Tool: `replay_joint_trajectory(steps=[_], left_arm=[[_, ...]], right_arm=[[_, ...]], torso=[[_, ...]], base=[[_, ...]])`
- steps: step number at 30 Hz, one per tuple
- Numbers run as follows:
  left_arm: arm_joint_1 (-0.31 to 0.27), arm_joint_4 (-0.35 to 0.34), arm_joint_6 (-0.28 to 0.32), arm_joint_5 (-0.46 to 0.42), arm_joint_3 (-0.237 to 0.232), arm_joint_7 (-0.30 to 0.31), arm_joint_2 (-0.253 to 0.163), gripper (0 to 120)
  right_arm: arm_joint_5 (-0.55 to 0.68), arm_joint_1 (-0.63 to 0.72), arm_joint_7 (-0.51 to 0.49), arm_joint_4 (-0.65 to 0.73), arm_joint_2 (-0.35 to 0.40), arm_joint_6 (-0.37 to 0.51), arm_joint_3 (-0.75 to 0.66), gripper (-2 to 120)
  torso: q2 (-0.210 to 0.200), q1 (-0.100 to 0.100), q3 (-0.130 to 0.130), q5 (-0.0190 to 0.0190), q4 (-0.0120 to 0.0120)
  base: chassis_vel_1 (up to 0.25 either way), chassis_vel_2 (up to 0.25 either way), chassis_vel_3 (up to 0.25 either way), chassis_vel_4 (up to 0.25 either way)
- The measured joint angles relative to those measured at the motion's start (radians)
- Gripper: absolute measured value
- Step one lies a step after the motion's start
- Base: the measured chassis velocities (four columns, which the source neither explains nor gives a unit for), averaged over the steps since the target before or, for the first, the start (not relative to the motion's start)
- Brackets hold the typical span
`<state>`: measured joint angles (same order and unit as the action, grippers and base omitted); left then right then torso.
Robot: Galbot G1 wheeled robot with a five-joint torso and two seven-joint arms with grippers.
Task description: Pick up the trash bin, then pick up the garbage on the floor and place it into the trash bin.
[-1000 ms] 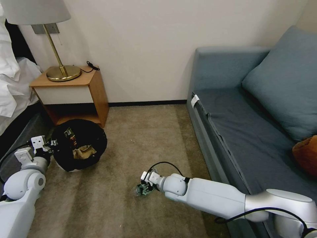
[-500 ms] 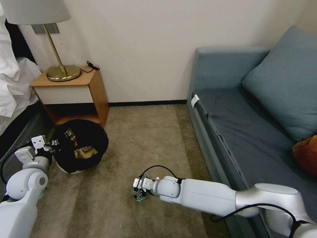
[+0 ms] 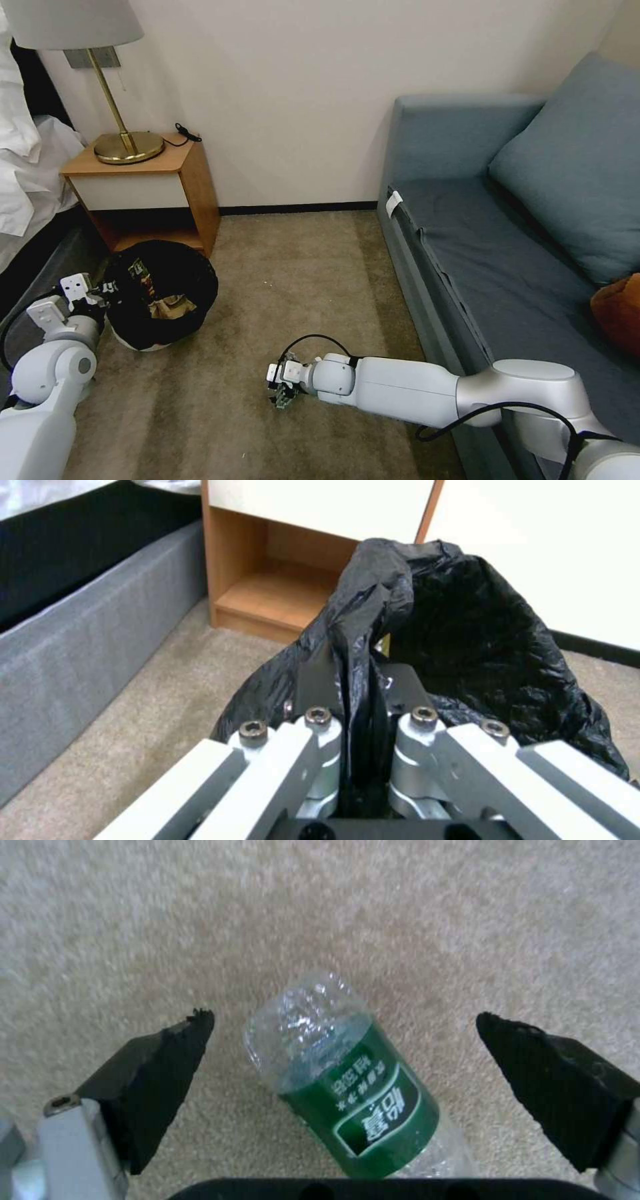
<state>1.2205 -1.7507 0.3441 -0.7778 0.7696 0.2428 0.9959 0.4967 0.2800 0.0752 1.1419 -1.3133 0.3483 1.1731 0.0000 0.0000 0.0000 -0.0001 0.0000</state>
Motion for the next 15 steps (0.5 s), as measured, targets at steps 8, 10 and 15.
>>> replay_joint_trajectory(steps=[8, 10, 15], left_arm=[[-0.006, -0.014, -0.002, -0.007, -0.002, -0.005, 0.000, 5], [-0.006, -0.014, -0.004, -0.009, -0.002, -0.008, -0.001, 5], [-0.007, -0.011, -0.008, -0.012, -0.003, -0.014, -0.004, 5]], right_arm=[[-0.008, 0.004, 0.016, -0.074, -0.024, -0.015, 0.017, 100], [-0.008, 0.004, 0.018, -0.084, -0.027, -0.018, 0.021, 100], [-0.009, 0.007, 0.022, -0.107, -0.034, -0.022, 0.026, 100]], torso=[[0.000, 0.000, 0.000, 0.0001, 0.0000], [0.000, 0.000, 0.000, 0.0001, 0.0000], [0.000, 0.000, 0.000, 0.0001, 0.0000]], base=[[0.000, 0.000, 0.000, 0.000], [0.000, 0.000, 0.000, 0.000], [0.000, 0.000, 0.000, 0.000]])
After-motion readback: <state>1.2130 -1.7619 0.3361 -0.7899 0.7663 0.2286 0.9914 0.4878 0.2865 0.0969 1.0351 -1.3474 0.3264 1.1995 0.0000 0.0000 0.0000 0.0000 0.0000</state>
